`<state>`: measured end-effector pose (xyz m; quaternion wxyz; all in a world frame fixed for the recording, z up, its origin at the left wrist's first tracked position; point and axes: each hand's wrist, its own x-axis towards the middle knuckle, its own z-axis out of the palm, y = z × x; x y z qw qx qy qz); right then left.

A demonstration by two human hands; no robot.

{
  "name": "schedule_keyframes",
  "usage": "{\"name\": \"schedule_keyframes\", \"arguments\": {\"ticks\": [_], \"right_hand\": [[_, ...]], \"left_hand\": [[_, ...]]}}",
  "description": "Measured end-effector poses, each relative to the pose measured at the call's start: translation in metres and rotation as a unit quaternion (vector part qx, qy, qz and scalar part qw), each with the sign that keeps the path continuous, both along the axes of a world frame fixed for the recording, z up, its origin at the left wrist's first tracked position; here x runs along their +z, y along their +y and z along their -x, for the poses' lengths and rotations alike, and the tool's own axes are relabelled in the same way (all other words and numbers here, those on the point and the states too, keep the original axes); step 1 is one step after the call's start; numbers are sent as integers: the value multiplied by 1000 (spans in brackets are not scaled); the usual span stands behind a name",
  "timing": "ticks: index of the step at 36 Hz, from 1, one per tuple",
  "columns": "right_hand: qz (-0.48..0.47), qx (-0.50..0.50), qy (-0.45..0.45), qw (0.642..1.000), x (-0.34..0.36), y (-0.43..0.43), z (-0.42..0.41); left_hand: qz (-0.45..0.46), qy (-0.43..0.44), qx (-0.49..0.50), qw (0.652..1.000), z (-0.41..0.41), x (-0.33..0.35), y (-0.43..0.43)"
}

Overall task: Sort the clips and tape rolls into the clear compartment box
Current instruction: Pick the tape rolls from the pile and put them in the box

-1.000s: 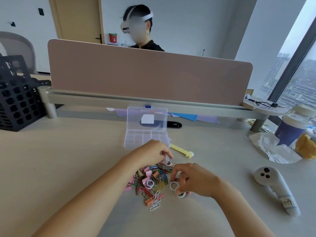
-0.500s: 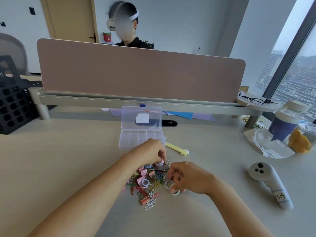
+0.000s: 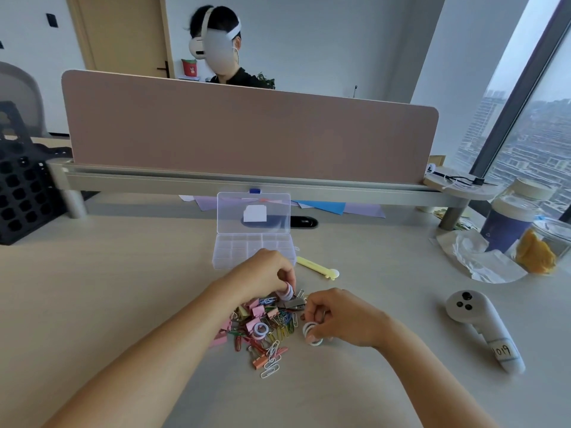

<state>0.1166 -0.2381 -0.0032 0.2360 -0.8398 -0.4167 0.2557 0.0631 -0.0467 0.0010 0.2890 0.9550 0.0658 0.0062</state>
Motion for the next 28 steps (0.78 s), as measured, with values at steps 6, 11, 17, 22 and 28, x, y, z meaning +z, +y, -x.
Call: {"name": "schedule_keyframes", "arguments": {"ticks": [6, 11, 17, 22, 28], "right_hand": [[-67, -33, 7, 997, 8, 10, -18], [-155, -93, -18, 983, 21, 29, -43], [-230, -179, -59, 955, 20, 70, -71], [-211, -196, -49, 956, 5, 95, -81], [-164, -180, -78, 967, -12, 104, -86]], "left_hand": [[31, -22, 30, 999, 0, 5, 11], [51, -44, 86, 994, -7, 10, 26], [71, -97, 164, 979, -23, 19, 41], [79, -101, 199, 972, -39, 17, 46], [66, -81, 209, 972, -50, 15, 44]]}}
